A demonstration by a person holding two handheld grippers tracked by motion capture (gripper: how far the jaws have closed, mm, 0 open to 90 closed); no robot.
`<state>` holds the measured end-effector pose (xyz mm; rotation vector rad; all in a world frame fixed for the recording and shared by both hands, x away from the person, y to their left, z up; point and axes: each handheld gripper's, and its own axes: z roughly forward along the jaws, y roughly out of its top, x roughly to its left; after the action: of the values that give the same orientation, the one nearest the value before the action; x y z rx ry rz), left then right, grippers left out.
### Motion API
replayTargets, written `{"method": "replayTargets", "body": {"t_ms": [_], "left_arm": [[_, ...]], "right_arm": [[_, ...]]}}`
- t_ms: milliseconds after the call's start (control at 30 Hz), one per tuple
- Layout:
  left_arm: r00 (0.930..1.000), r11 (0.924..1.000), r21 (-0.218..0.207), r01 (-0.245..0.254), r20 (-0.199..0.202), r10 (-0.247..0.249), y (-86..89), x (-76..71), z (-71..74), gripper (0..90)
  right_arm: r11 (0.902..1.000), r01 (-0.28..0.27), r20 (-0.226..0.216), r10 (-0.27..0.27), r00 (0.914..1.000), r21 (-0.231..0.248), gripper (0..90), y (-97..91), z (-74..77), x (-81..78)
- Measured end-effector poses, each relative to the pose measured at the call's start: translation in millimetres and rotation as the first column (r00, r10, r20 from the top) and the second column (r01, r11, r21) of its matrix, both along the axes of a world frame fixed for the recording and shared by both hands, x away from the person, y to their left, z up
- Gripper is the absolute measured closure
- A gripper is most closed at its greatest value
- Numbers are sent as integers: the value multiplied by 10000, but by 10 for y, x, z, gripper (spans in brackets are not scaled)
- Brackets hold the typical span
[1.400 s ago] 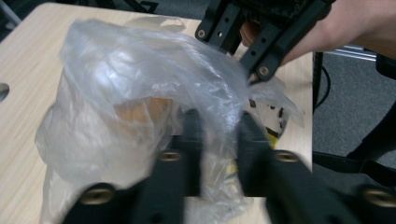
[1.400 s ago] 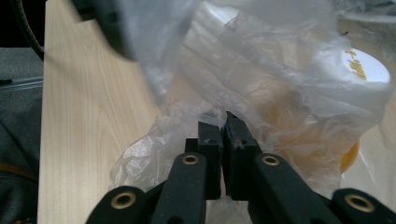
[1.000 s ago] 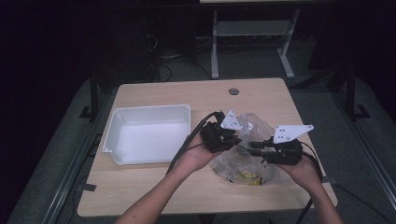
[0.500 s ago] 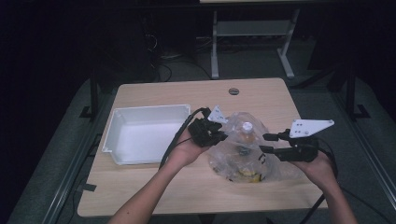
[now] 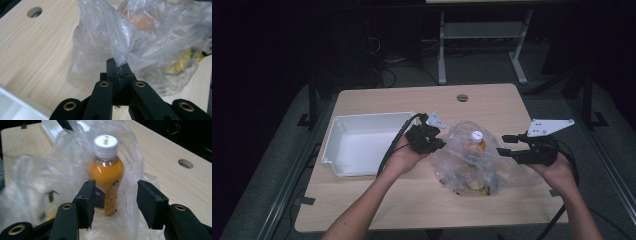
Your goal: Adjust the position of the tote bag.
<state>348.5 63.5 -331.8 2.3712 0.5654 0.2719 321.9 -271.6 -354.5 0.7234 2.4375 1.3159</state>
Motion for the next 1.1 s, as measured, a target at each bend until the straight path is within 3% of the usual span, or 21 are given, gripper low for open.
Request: {"method": "replayTargets", "body": {"t_ms": [233,467,700,900,1000,1100], "left_arm": [[9996,9987,441,-266,0,266,84,33,-83,900],[9980,9948,836,-583,-202,602,164,61,-304,900],[9968,9916,1128,-635,-412,686,200,35,-513,900],[9974,9882,1467,-447,-499,525,165,-35,-683,900],[9981,9864,1616,-296,-482,379,132,-79,-730,900],[9982,9863,1640,-197,-526,287,115,-117,-778,900]], "right_arm": [[9964,256,-431,-292,9986,-814,458,38,-117,165],[9874,314,-846,-449,9954,-1548,496,70,-250,329],[9740,454,-1235,-742,9896,-2218,609,69,-412,455],[9660,292,-1795,-773,9807,-2567,799,54,-611,510],[9659,195,-1788,-676,9816,-2583,876,43,-682,511],[9653,159,-2008,-704,9771,-2608,895,22,-755,519]]}}
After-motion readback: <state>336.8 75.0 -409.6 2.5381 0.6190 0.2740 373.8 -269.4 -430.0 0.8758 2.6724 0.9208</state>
